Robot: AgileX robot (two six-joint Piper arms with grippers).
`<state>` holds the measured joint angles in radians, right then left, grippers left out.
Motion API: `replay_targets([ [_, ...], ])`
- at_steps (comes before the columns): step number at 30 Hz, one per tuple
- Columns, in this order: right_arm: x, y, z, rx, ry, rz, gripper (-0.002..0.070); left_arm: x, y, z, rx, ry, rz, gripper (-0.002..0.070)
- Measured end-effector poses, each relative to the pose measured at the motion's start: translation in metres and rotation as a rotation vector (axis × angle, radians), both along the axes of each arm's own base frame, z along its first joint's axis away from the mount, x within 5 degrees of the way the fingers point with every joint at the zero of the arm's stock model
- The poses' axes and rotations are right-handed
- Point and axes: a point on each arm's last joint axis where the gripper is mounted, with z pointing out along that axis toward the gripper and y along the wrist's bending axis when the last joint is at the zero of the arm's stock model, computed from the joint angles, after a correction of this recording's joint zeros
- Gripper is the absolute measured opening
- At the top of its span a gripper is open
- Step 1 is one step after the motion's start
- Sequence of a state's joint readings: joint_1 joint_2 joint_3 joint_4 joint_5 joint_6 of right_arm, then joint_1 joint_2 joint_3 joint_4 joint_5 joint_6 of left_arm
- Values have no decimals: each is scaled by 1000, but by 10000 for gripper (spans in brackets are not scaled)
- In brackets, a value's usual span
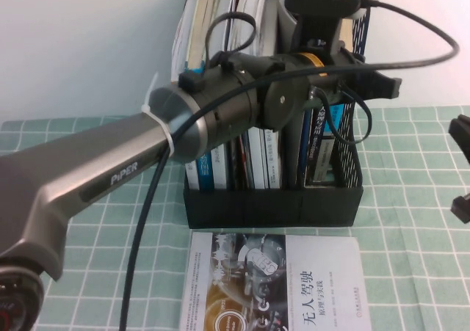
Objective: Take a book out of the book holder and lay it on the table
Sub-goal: Hold the bookshelf
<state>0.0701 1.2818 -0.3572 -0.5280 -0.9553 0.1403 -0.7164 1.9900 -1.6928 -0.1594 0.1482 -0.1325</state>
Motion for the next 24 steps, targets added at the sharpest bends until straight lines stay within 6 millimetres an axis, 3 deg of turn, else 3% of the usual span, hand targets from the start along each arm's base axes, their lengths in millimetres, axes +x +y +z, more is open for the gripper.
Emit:
replay_targets([
  [3, 12, 4, -8, 27, -3, 30, 64, 2, 6, 1, 9, 41, 14, -4],
  [11, 48, 29, -28, 61, 23, 128, 297, 1, 11, 5, 13, 65, 18, -4],
  [24, 105, 66, -44, 96, 19, 163, 333, -5, 15, 14, 20, 89, 14, -3],
])
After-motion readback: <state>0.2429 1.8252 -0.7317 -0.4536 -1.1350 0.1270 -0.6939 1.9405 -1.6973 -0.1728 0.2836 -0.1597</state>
